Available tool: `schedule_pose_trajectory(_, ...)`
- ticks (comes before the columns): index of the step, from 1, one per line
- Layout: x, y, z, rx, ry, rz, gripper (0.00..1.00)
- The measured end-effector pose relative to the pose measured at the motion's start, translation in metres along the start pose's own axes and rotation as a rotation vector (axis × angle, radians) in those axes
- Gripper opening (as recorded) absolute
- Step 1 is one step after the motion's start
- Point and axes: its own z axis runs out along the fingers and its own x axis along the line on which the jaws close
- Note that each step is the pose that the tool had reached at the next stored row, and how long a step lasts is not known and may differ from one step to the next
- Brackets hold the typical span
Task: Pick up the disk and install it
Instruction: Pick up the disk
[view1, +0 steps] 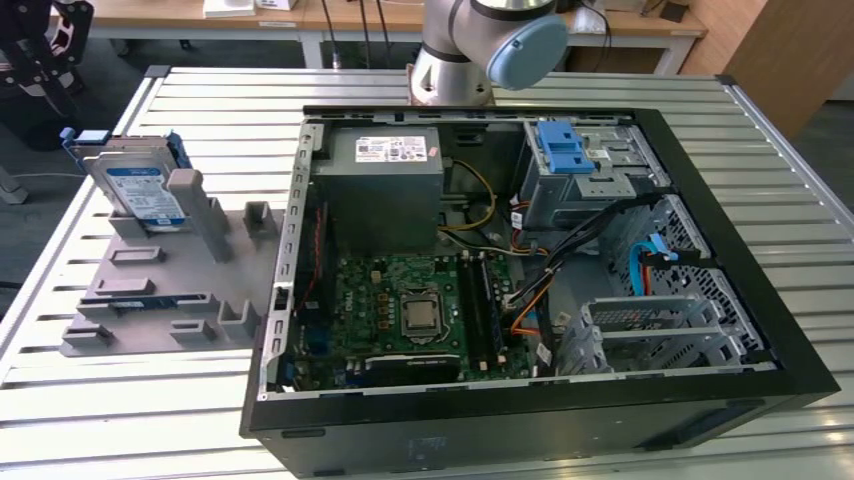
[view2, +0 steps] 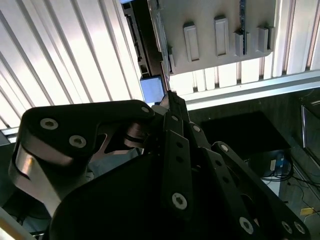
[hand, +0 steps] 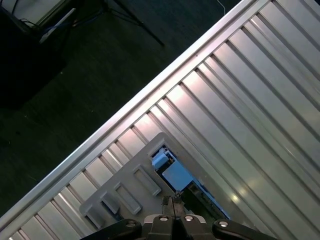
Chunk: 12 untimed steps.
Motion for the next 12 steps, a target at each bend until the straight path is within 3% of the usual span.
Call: schedule_pose_trajectory(12, 0.0000, 0.0000, 0.0000, 0.0002, 0.0013, -0.031, 0.11)
